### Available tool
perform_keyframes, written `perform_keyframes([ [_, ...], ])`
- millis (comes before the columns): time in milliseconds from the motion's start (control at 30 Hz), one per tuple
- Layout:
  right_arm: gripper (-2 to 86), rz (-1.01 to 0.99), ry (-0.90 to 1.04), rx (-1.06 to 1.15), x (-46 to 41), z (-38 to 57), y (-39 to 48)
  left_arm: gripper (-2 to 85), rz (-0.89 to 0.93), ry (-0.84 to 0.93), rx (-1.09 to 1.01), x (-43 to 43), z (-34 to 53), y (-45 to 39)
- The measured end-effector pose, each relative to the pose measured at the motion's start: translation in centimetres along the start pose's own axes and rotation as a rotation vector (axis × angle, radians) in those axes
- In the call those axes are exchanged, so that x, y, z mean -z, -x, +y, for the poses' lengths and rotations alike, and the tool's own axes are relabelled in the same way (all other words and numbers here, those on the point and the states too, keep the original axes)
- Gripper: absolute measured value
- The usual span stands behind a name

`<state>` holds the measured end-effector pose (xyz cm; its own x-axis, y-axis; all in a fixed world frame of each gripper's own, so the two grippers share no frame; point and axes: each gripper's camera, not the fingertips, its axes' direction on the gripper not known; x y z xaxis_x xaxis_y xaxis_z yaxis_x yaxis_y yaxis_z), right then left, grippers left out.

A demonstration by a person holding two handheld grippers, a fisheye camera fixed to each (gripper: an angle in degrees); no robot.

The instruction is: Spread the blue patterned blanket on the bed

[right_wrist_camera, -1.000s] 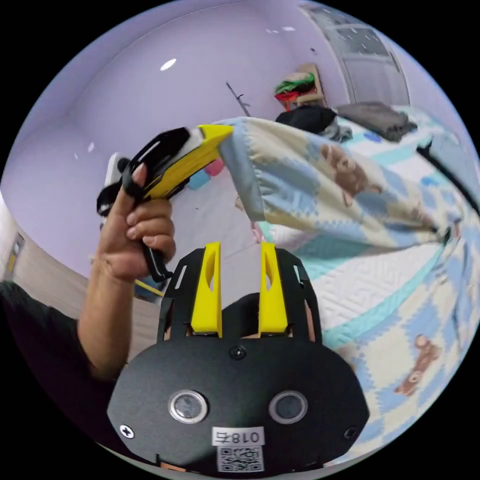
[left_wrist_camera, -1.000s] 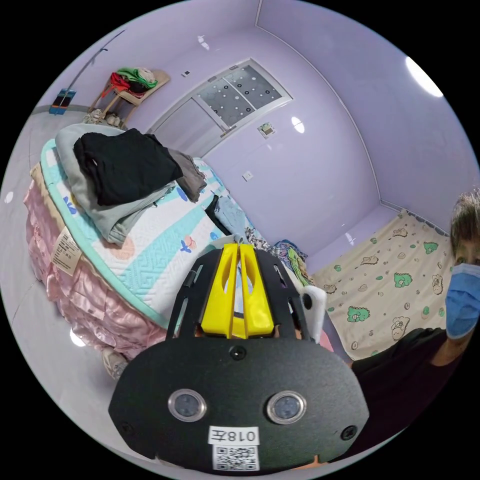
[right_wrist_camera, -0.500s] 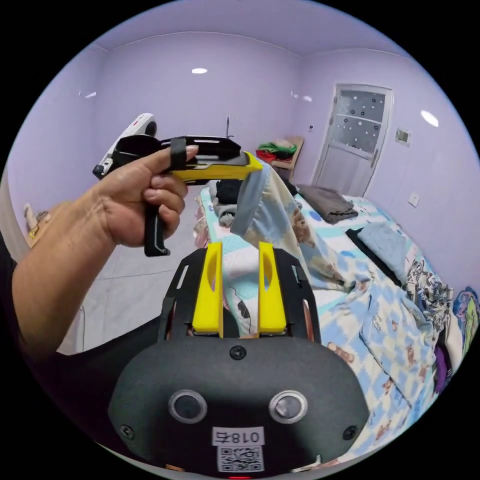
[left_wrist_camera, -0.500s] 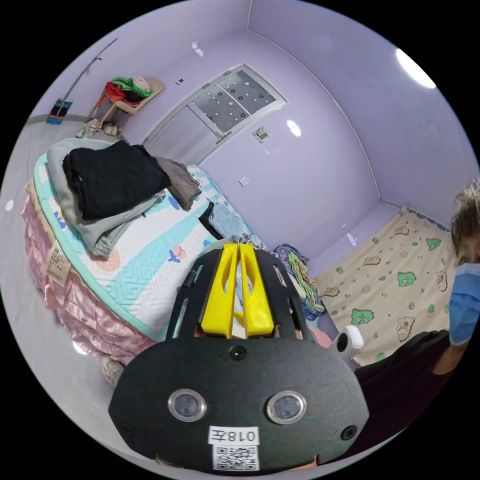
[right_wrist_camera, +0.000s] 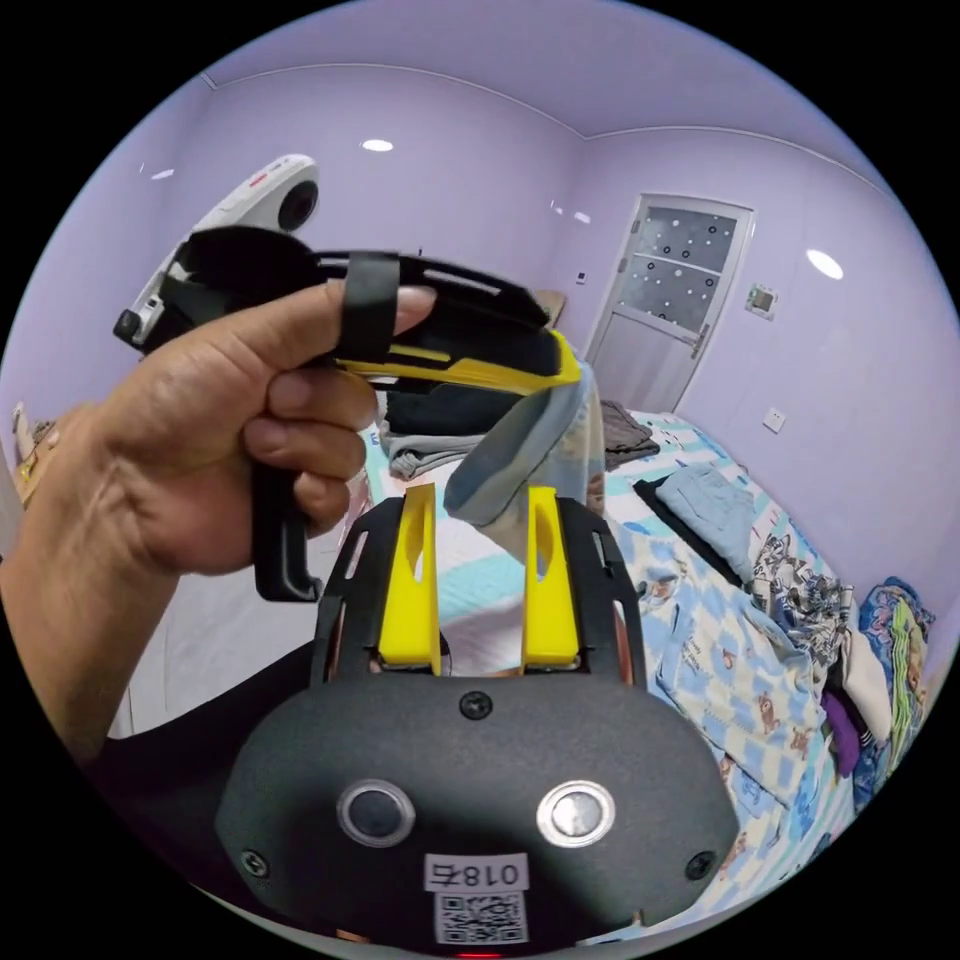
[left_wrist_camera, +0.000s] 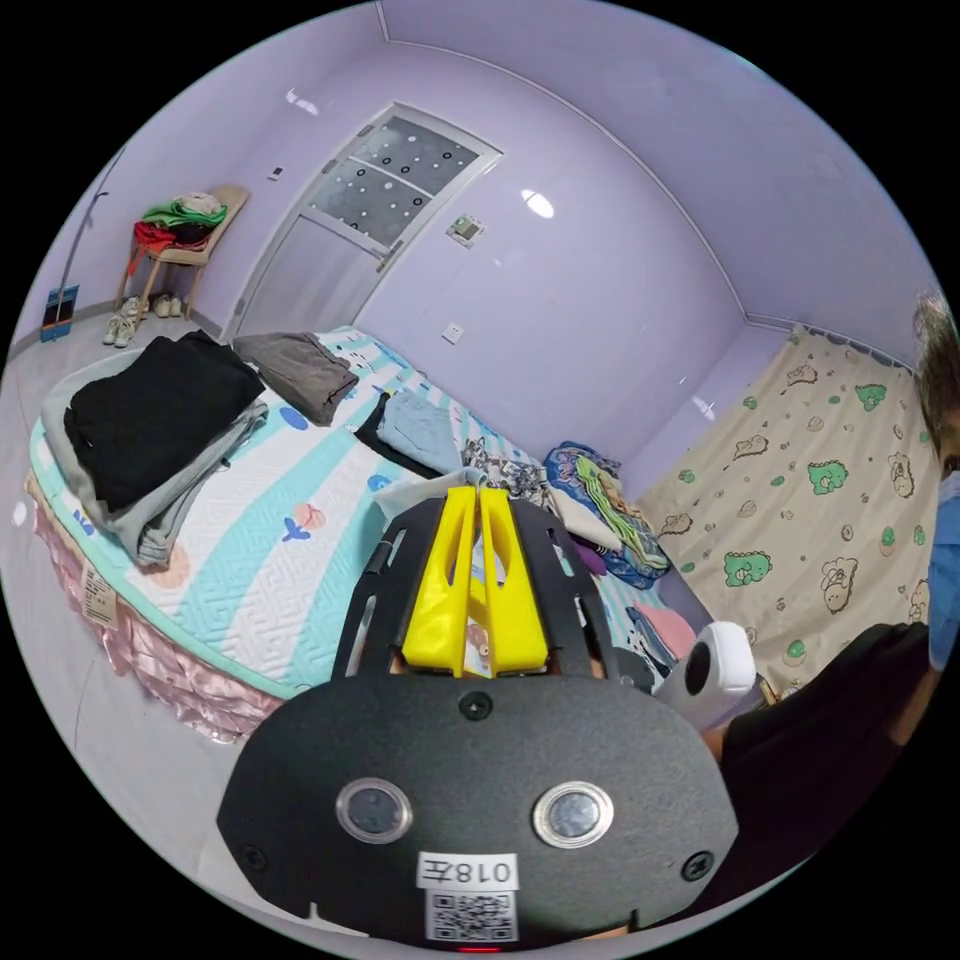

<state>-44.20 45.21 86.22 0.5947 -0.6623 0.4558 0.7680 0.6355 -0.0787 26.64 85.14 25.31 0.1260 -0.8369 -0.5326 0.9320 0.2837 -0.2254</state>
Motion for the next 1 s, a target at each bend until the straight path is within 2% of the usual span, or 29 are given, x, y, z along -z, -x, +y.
perform_keyframes([
  [100, 13.4, 0.000, 0.013, -0.043, 0.6, -0.3, 0.0, -1.0, -0.050, 0.011, -0.039, -1.0, -1.4, -1.9],
  [300, 11.4, 0.056, 0.024, -0.084, 2.3, -1.1, -1.5, -1.0, 0.025, 0.057, -0.067, -3.7, -4.3, -4.2],
  [467, 3.0, 0.142, 0.042, -0.126, 4.4, -1.7, -3.6, -1.0, 0.051, 0.058, -0.071, -4.8, -6.5, -5.8],
  [700, 1.1, 0.041, 0.011, -0.159, 9.4, -1.6, -8.1, -1.0, 0.053, 0.046, -0.071, -7.0, -10.2, -7.9],
  [867, 0.8, -0.037, -0.053, -0.268, 15.6, -1.2, -16.4, -1.0, 0.103, 0.082, -0.139, -11.5, -14.7, -11.7],
  [1000, 0.7, -0.041, -0.105, -0.429, 20.4, 0.1, -24.8, -1.0, 0.192, 0.176, -0.255, -20.4, -19.6, -18.5],
])
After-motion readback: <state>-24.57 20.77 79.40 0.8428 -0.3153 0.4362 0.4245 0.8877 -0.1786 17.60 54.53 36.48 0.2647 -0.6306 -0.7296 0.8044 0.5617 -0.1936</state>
